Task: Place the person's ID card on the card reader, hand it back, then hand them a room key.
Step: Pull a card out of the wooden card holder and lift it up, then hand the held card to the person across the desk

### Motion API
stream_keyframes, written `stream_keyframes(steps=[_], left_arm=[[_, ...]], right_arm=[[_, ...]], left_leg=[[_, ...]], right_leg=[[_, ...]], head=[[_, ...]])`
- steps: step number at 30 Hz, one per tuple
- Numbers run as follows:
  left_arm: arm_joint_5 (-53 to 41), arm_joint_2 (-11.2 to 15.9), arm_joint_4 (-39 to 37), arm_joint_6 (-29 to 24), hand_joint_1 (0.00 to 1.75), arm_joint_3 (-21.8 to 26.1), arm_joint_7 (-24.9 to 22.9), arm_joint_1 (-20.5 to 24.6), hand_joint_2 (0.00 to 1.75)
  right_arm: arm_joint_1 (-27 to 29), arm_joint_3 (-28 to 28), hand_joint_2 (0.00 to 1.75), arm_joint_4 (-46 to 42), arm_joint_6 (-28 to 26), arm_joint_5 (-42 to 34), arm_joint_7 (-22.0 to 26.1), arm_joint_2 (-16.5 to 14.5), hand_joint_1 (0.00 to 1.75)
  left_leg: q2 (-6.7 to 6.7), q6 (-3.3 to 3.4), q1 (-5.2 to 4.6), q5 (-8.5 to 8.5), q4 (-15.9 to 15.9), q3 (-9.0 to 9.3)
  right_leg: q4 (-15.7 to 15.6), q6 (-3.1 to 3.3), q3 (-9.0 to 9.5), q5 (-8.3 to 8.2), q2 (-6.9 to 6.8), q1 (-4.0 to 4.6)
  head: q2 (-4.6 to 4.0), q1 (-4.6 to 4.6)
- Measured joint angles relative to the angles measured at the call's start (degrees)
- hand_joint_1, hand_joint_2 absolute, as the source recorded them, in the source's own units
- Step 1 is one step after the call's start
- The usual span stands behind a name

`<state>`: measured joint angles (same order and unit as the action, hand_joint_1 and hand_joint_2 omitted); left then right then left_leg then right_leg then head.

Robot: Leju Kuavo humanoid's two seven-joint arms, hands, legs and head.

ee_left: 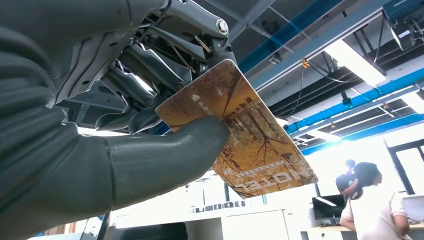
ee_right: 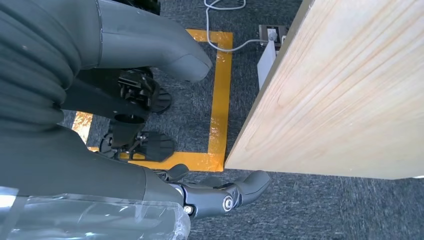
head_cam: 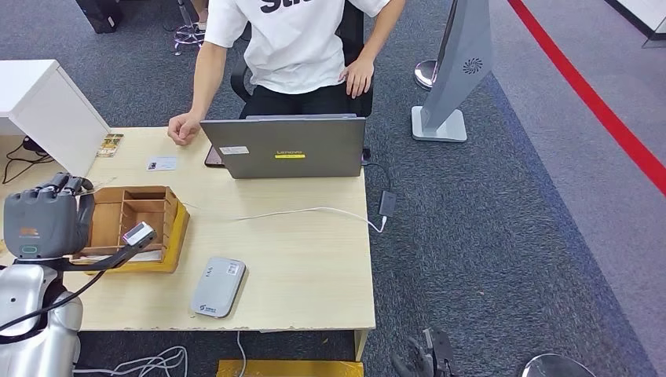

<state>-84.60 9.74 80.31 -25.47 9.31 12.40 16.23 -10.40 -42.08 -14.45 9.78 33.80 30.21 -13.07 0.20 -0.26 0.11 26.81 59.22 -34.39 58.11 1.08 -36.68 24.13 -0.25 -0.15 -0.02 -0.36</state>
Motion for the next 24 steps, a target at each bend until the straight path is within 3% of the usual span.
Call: stream_keyframes(steps=[20, 21, 24], left_arm=[[1.7, 2.3, -3.9, -0.5, 1.75, 1.2, -0.1, 0.3, 1.75], [1.7, 2.3, -4.0, -0.5, 1.46, 1.2, -0.1, 0.3, 1.75], [1.7, 2.3, -4.3, -0.7, 0.15, 1.3, 0.0, 0.5, 1.75]], right_arm=[[-0.1, 1.3, 1.75, 0.0, 0.0, 0.6, -0.2, -0.3, 0.00], [-0.1, 1.3, 1.75, 0.0, 0.0, 0.6, -0.2, -0.3, 0.00], [-0.1, 1.3, 1.75, 0.0, 0.0, 0.7, -0.2, -0.3, 0.00]], left_leg=[[0.00, 0.00, 0.00, 0.00, 0.0, -0.02], [0.01, 0.00, 0.00, 0.00, 0.0, -0.02], [0.06, 0.00, 0.00, 0.00, 0.0, -0.02]], right_leg=[[0.0, 0.00, -0.01, 0.00, 0.00, 0.00], [0.0, 0.00, -0.01, 0.00, 0.01, 0.00], [0.0, 0.01, -0.03, 0.00, 0.07, 0.00]], head=[[0.00, 0.01], [0.00, 0.01], [0.00, 0.00]])
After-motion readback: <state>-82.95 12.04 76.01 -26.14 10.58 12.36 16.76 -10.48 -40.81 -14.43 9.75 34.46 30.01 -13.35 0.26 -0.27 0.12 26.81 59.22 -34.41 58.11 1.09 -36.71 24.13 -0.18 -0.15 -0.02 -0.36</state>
